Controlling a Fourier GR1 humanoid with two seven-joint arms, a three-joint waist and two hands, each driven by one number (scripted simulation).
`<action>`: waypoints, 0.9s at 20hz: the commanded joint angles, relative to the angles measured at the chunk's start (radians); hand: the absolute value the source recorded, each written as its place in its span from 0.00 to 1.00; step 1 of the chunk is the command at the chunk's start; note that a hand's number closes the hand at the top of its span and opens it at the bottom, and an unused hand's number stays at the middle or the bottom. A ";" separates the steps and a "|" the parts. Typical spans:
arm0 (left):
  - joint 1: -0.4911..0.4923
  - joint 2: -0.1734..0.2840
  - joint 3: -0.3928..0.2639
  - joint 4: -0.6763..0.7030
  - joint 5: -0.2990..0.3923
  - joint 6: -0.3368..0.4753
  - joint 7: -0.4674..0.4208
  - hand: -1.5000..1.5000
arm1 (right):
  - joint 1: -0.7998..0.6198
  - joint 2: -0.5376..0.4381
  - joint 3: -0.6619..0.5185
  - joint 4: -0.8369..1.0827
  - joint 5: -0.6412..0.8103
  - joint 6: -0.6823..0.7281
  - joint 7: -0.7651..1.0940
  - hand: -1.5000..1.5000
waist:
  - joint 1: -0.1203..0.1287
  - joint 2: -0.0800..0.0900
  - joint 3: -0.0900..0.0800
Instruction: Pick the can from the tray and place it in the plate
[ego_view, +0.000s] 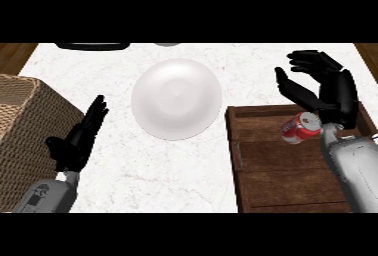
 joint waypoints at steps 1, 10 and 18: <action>0.030 0.037 0.013 -0.005 -0.009 -0.002 0.010 0.50 | -0.072 0.026 0.005 0.096 0.206 -0.255 0.128 0.00 | 0.008 -0.007 0.006; 0.097 0.036 0.058 0.000 -0.018 -0.016 -0.023 0.50 | -0.001 0.049 0.208 -0.093 0.699 -0.310 0.517 0.00 | -0.046 -0.016 0.007; 0.164 0.054 0.074 -0.046 -0.019 -0.024 -0.017 0.50 | 0.010 -0.047 0.185 -0.279 0.811 0.128 0.889 0.00 | -0.048 -0.020 0.007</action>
